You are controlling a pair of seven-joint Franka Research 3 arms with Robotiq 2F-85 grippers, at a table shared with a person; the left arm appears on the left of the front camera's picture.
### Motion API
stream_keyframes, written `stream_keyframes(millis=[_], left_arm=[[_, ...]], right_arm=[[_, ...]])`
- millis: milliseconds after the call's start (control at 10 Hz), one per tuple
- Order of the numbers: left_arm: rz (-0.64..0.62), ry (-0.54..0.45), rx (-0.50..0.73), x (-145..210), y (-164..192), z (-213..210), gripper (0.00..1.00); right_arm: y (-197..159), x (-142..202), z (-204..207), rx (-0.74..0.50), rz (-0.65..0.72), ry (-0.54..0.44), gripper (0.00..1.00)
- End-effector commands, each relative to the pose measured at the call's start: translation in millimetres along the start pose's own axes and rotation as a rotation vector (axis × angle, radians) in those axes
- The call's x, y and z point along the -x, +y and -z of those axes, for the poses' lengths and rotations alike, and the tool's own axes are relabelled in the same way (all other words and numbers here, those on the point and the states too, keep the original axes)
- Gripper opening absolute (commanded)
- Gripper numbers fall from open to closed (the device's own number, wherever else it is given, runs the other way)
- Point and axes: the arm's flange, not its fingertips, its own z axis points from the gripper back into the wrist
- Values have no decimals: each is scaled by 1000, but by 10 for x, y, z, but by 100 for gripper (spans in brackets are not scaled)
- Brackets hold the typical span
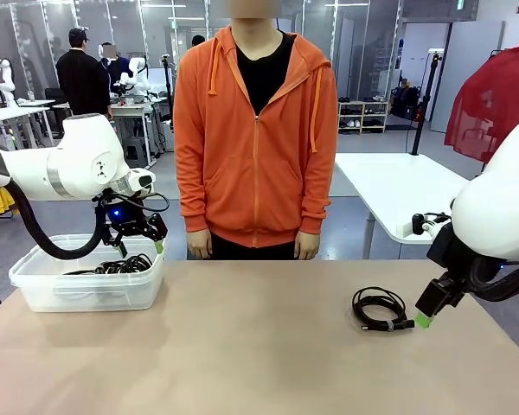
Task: Organize and store the cables.
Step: Place the USB Extension Cable into the Organizing box.
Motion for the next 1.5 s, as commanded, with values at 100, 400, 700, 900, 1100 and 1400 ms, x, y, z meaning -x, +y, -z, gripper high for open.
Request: stream_keyframes(millis=[100,400,700,900,1100,1400], left_arm=[[-5,-5,-18,-44,6,6,100],[-5,-5,-18,-44,6,6,100],[65,-18,25,125,32,-148,100],[51,-79,39,335,82,-705,100],[124,-43,57,670,3,-1409,100],[228,-61,86,1198,-99,-1917,100]], right_arm=[[2,-10,18,17,24,2,100],[2,-10,18,17,24,2,100],[0,0,0,0,0,0,100],[-76,79,-113,58,-15,15,100],[-120,-80,-225,100,4,2,100],[-285,-388,-258,117,56,24,100]])
